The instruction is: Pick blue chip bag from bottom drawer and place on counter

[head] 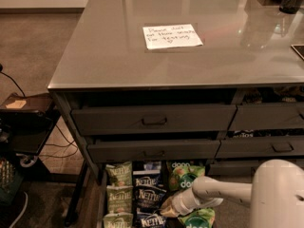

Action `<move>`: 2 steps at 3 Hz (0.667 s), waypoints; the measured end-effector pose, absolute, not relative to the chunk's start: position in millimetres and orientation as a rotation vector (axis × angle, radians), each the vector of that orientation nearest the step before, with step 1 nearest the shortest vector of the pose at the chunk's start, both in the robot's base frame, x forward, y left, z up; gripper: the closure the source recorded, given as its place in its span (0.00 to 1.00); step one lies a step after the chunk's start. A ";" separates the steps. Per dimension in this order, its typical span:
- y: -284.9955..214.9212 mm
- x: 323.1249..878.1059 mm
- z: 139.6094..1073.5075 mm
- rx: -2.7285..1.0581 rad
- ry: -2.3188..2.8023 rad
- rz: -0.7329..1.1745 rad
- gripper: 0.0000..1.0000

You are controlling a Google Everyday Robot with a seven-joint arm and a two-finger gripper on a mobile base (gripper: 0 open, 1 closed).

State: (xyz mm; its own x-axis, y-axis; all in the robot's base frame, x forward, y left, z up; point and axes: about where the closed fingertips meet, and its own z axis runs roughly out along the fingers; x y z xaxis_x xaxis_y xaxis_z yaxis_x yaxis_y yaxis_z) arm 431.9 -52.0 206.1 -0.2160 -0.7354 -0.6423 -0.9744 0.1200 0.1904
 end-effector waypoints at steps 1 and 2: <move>-52.9 431.7 253.3 -1.650 1.931 0.817 1.00; -60.4 441.8 299.9 -1.568 1.843 0.872 1.00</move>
Offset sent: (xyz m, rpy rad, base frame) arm 0.0279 -0.0296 0.1619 0.3127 -0.1154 -0.0252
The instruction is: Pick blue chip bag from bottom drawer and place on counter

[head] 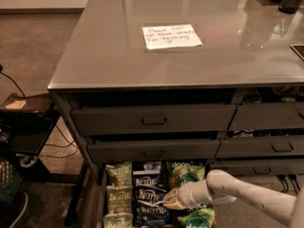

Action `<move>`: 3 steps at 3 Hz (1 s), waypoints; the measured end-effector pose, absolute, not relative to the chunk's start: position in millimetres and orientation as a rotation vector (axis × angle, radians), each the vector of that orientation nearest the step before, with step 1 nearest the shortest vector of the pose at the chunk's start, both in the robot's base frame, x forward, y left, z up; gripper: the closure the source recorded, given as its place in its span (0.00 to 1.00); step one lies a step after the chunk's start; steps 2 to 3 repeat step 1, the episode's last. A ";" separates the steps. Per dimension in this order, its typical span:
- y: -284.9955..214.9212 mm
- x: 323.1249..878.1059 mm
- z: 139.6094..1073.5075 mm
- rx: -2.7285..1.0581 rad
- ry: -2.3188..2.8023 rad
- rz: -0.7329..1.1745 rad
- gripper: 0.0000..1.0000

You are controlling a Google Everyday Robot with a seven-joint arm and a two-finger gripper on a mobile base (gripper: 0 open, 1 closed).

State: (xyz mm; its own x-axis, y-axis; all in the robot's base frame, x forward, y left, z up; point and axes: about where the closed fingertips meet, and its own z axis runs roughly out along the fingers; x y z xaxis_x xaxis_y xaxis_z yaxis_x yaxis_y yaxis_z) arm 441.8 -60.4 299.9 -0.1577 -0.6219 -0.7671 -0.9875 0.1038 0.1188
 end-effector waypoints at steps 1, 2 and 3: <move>-80.8 459.6 351.8 -1.527 1.787 0.877 1.00; -80.8 459.6 351.8 -1.527 1.787 0.877 1.00; -80.8 459.6 351.8 -1.527 1.787 0.877 1.00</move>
Offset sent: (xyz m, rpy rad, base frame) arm 0.0000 0.0000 0.0000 0.0000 0.0000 0.0000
